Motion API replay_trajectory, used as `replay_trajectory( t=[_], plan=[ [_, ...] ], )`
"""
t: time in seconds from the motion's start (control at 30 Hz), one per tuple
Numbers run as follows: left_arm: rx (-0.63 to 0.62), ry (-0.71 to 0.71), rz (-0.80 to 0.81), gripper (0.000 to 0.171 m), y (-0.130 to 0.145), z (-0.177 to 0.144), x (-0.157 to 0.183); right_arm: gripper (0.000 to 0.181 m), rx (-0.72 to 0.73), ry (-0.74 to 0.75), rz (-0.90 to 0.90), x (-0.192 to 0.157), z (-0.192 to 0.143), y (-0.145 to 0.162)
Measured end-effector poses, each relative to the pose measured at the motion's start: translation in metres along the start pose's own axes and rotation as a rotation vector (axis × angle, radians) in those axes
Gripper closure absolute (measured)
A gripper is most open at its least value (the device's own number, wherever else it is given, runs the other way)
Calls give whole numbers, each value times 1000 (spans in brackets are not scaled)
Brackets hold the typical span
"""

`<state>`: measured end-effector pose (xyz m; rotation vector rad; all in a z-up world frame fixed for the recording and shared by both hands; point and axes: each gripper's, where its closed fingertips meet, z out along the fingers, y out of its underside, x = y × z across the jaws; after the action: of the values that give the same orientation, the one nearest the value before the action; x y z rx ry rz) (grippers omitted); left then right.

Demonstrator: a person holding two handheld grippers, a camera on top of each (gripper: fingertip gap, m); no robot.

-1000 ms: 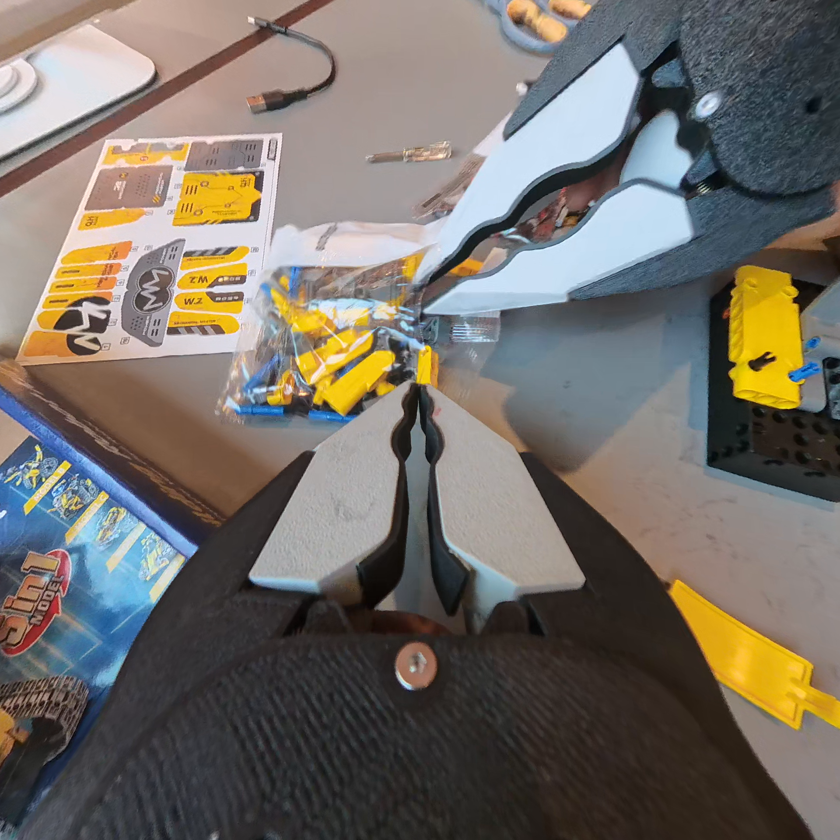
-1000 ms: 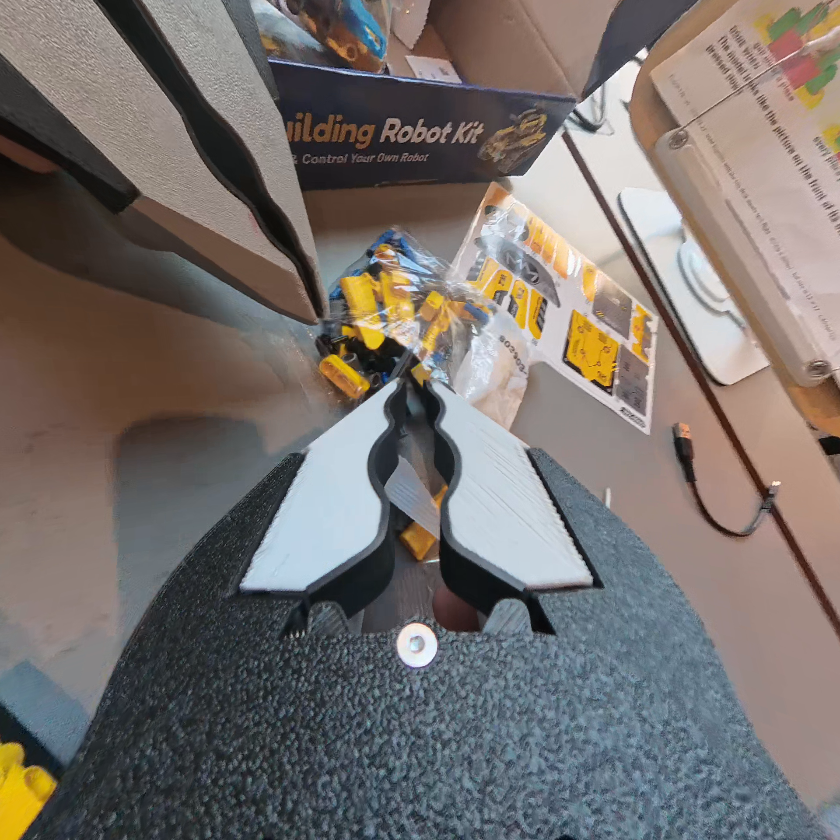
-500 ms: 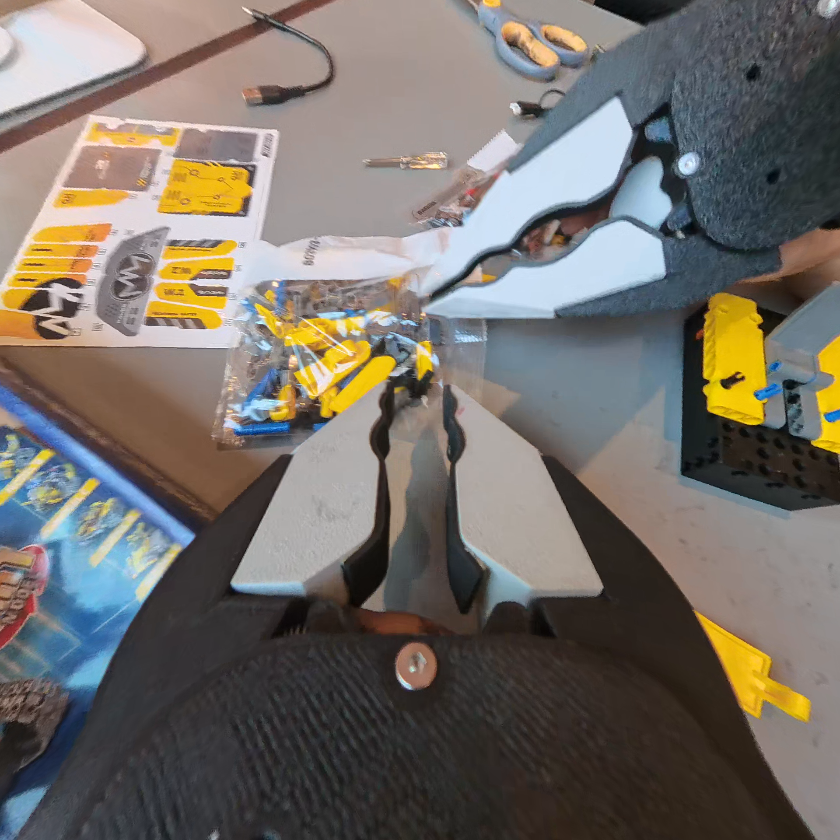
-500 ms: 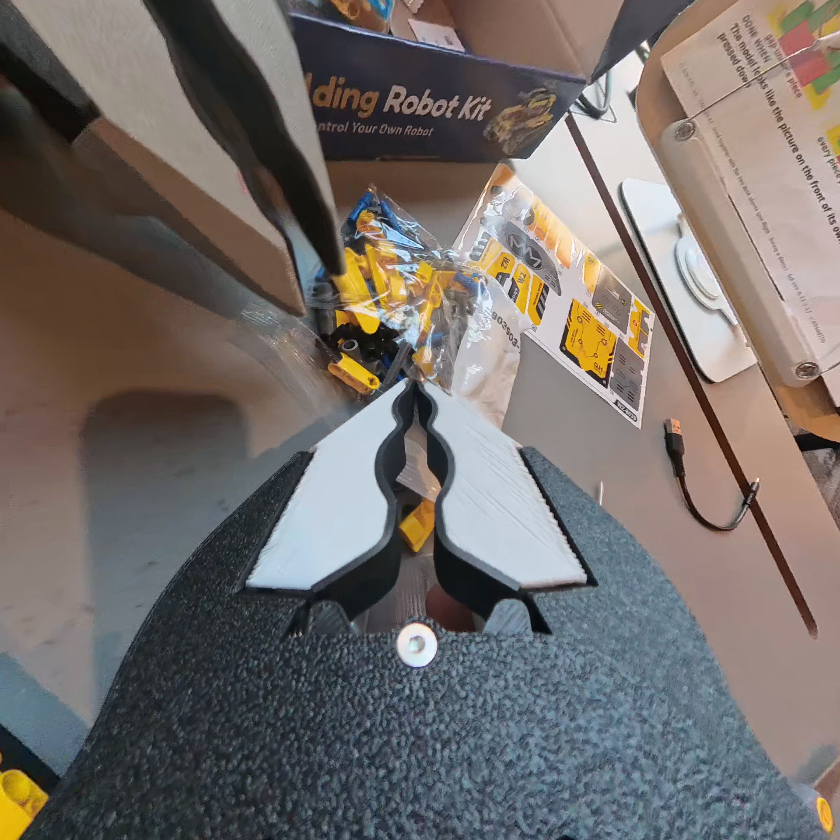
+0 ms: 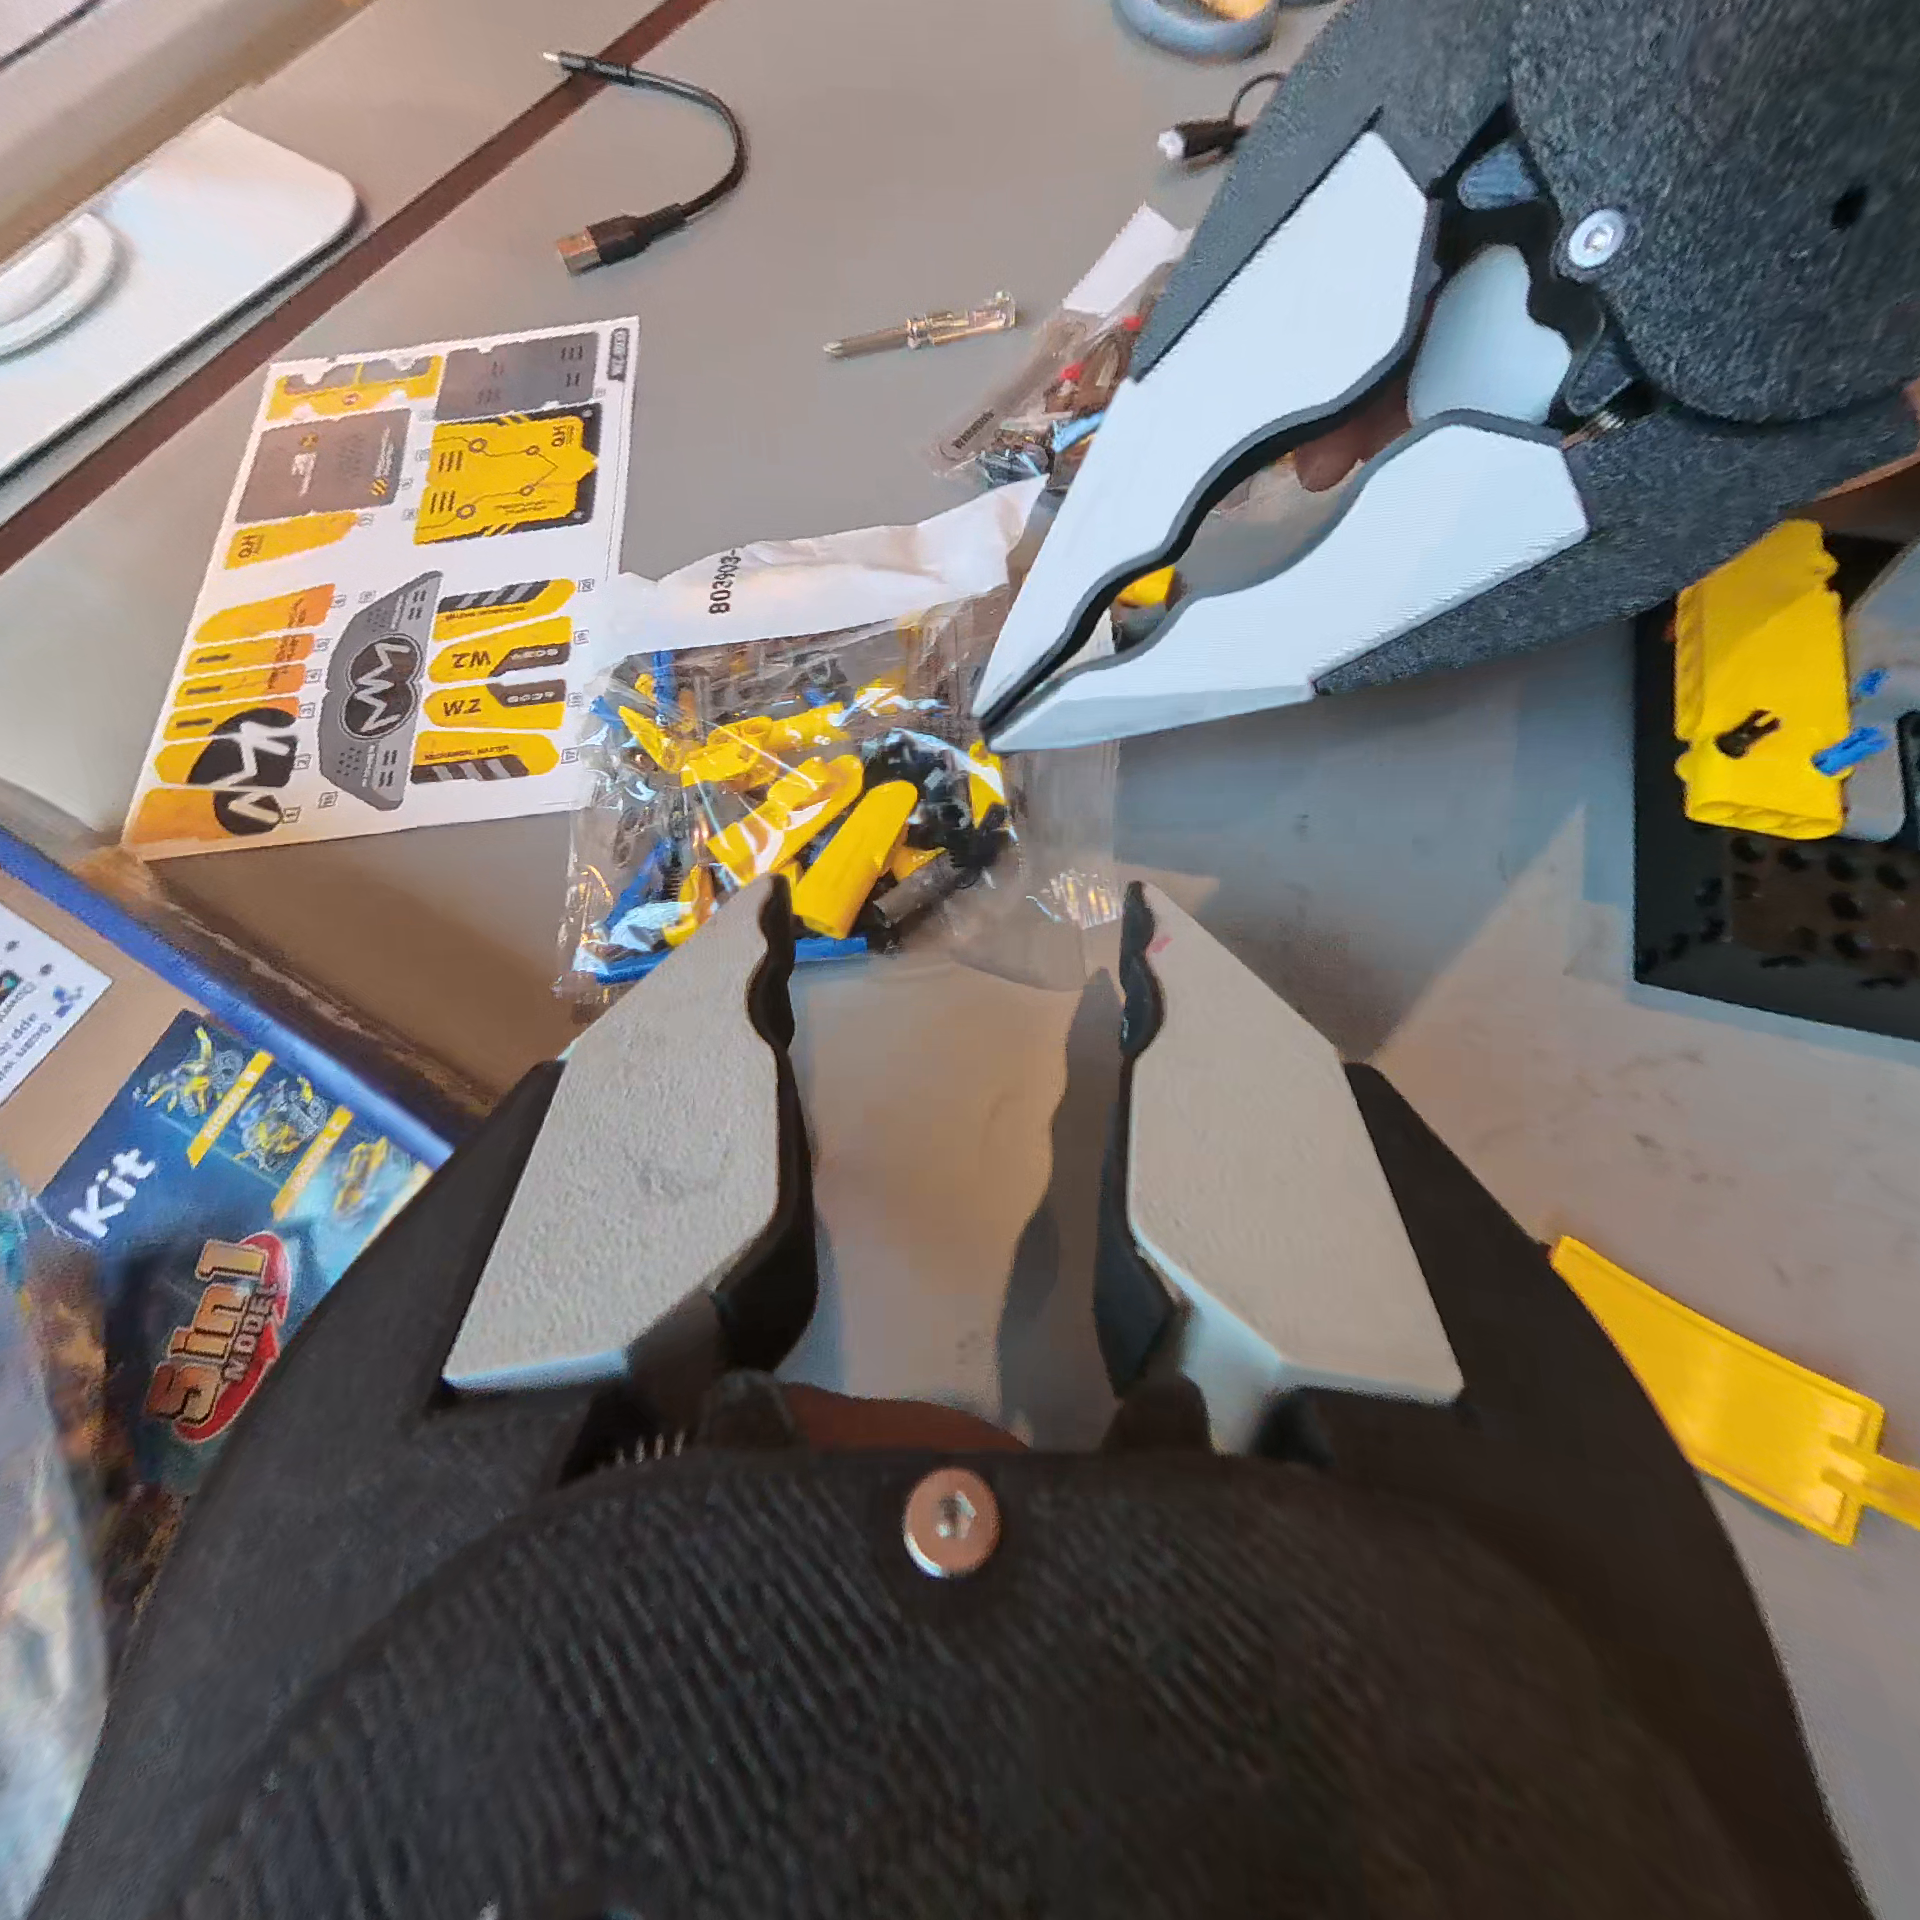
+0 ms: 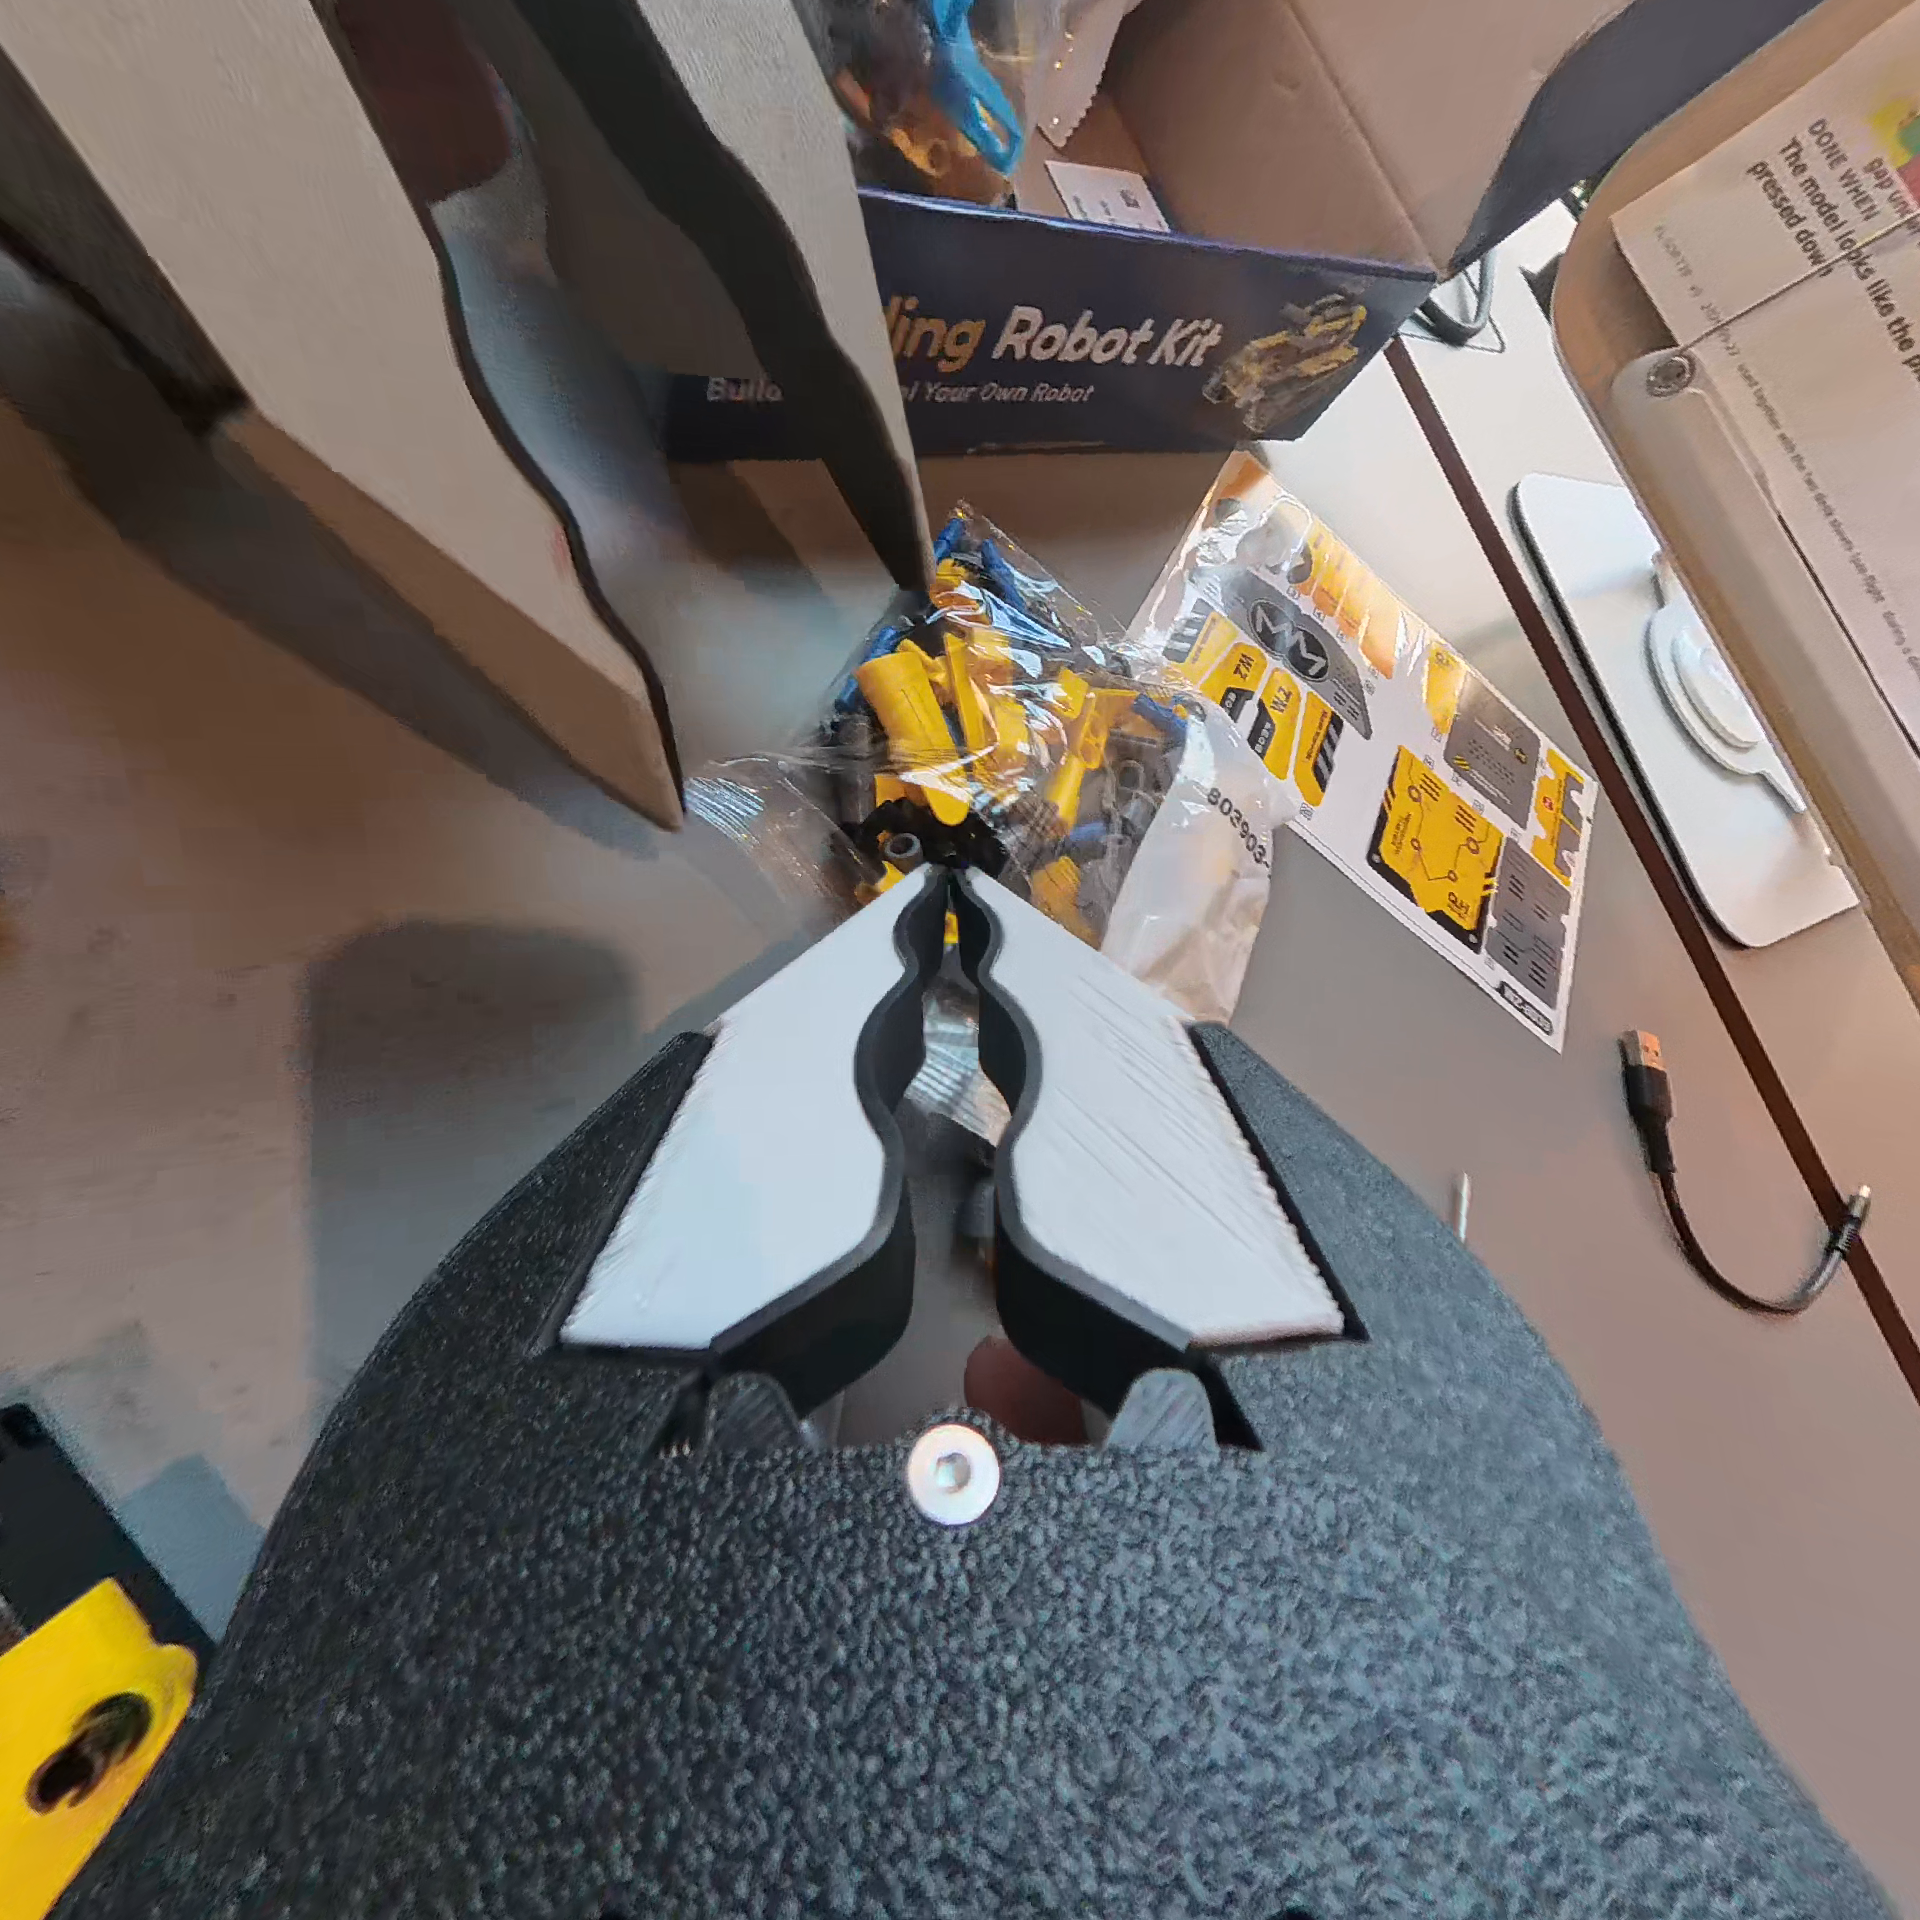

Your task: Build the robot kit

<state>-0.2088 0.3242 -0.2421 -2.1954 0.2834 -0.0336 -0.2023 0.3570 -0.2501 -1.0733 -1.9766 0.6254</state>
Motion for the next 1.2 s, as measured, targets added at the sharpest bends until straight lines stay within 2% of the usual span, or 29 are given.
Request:
replay_trajectory(
  t=[0.07, 0.17, 0.23, 0.37, 0.53, 0.63, 0.83, 0.9, 1.2],
  plan=[
    [-1, -19, 12, 104, 0, 4, 3, 177, 8, -25, -6, -6, 2, -2],
    [3, -33, 9, 105, -2, 6, 5, 177, 18, -26, -67, -13, 2, -5],
    [24, -43, -17, 113, -5, 6, 2, 177, 20, -20, -62, -13, 2, -7],
    [42, -69, -47, 140, -7, 10, -3, 177, 21, -20, -39, -10, 2, -6],
    [1, -71, -39, 152, 0, 19, -1, 177, 29, -22, -27, -9, 2, -8],
    [8, -85, -20, 171, -1, 18, -1, 178, -9, 15, -58, -3, 4, 0],
    [28, -71, -35, 171, -4, 16, -1, 176, -38, 51, -21, 7, 5, 7],
    [39, -51, -58, 171, -5, 16, 0, 172, -70, 33, 20, 7, 8, 14],
    [37, -38, -61, 171, -6, 17, 2, 181, -56, -82, 139, -6, 8, 11]
  ],
)
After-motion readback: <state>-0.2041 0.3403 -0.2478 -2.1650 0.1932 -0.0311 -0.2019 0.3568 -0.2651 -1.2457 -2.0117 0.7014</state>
